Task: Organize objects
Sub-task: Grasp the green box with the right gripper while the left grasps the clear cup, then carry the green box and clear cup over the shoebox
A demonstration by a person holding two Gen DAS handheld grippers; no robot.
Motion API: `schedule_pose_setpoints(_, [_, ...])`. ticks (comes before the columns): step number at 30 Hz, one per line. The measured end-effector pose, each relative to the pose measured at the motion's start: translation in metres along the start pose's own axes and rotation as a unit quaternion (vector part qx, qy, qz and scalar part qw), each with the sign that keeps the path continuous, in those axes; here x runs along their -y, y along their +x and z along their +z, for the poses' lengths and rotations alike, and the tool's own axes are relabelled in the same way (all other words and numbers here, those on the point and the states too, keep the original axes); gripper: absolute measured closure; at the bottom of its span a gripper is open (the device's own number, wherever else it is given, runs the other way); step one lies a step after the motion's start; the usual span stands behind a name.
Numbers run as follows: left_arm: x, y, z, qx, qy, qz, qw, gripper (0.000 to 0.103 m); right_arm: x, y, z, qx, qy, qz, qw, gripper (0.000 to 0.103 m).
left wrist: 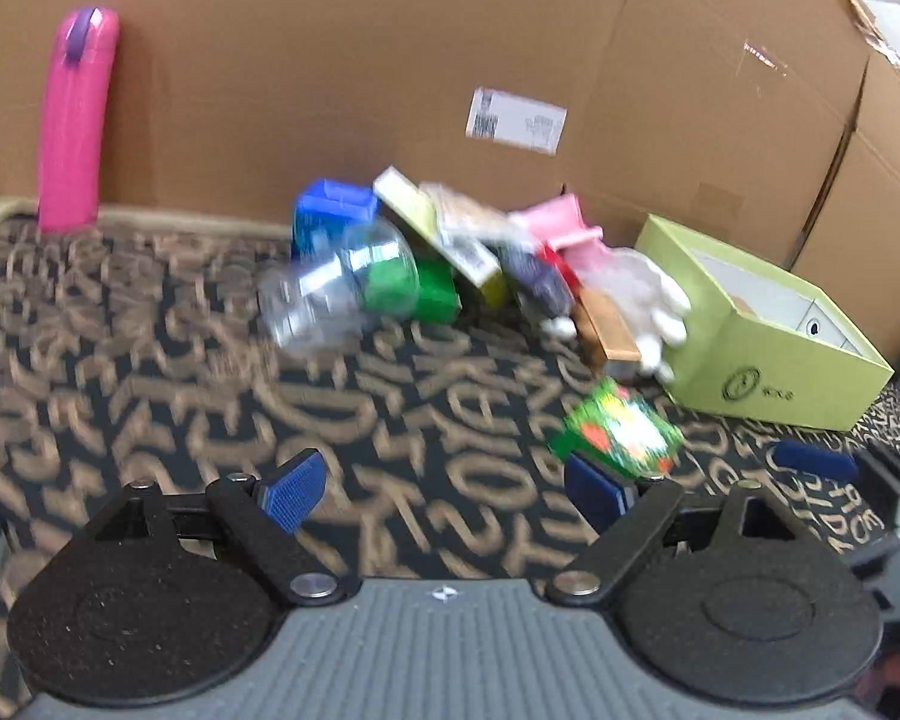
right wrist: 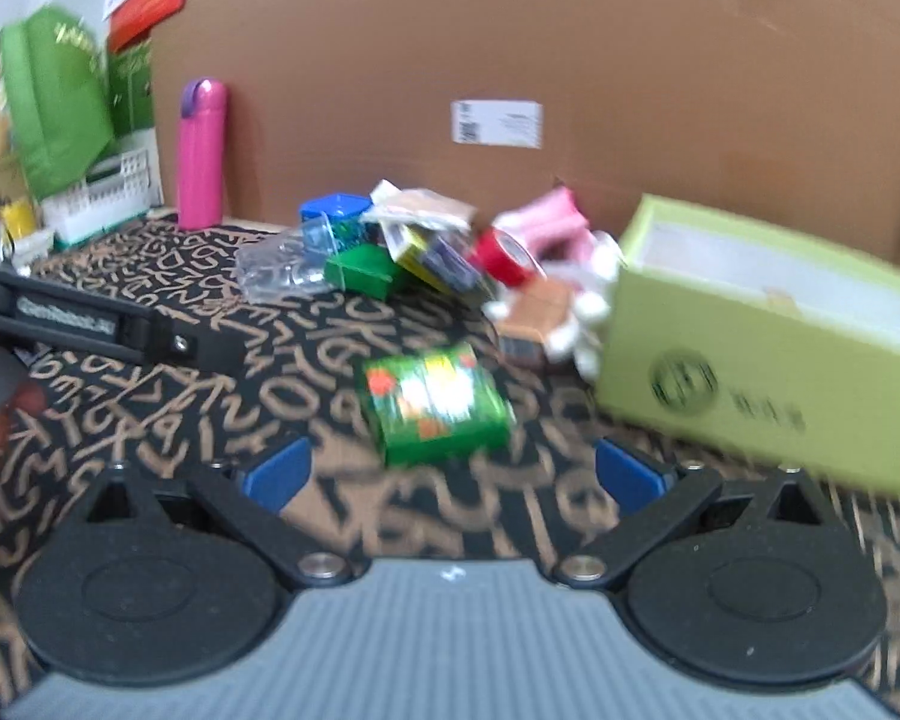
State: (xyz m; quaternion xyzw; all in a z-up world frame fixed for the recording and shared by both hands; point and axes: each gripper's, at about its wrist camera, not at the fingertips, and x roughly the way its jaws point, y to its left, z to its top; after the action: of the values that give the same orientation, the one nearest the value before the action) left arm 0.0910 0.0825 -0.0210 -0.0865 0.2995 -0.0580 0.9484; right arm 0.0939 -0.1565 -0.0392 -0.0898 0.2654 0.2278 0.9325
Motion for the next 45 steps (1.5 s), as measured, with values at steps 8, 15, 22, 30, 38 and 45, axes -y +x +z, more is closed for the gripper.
schedule_pose_setpoints(8, [-0.028, 0.018, 0.043, 0.036, 0.054, 0.026, 0.9975, 0.013, -0.010, 0.068, 0.015, -0.053, -0.026, 0.006, 0.998, 0.029])
schedule_pose_setpoints(15, [-0.040, 0.077, 0.074, 0.027, 0.079, 0.033, 0.9959, 0.013, -0.001, 0.034, -0.004, -0.044, 0.041, -0.005, 0.998, 0.036])
schedule_pose_setpoints(22, [-0.032, 0.095, 0.068, -0.010, 0.091, 0.032, 0.9953, 0.045, 0.003, 0.004, -0.022, -0.041, 0.084, -0.006, 0.996, 0.037])
schedule_pose_setpoints(30, [0.001, 0.030, 0.016, -0.041, 0.085, -0.041, 0.9947, 0.049, 0.004, -0.022, -0.035, -0.038, 0.105, -0.009, 0.994, 0.037])
schedule_pose_setpoints(38, [0.036, 0.002, -0.017, -0.043, 0.088, -0.079, 0.9920, 0.042, -0.001, -0.037, -0.042, -0.032, 0.091, -0.011, 0.995, 0.034])
schedule_pose_setpoints(45, [0.043, 0.012, -0.010, -0.055, 0.084, -0.076, 0.9921, 0.031, -0.004, -0.036, -0.041, -0.028, 0.078, -0.014, 0.996, 0.030])
